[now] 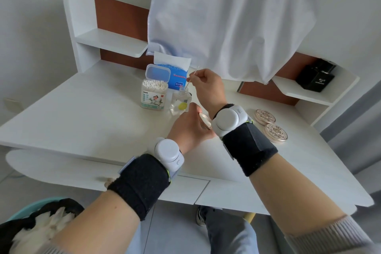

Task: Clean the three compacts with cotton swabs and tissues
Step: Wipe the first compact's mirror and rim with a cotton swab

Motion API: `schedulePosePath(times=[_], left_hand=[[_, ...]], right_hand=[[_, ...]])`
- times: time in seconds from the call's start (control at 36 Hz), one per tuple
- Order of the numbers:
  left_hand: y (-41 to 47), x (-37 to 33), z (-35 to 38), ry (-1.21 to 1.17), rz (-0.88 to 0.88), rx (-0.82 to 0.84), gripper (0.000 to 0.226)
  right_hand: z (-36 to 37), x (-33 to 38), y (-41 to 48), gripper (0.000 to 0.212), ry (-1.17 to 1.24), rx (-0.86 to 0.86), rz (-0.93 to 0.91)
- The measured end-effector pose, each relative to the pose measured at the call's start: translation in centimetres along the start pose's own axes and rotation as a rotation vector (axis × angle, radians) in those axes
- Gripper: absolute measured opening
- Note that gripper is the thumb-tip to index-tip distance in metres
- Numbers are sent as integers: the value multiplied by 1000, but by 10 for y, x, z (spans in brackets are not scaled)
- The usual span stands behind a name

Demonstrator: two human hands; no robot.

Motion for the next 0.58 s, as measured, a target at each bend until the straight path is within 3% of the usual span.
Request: schedulePosePath(times=[0.14,0.58], left_hand=[[1,0,-1,-15,4,-6,53],[0,-1,-2,-40,26,-3,60]], right_hand=[[6,-4,1,11,-145,91,33],[6,-3,3,8,-192,105,20]])
Point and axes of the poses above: each hand's wrist, its own y-axis towards the middle knuckle, its own z-axis out of the palm, x = y × z, the point moved 3 cm from there along y, towards the middle knuckle, and after that the axes turned 4 degrees about -y, right-handed, at the moved point
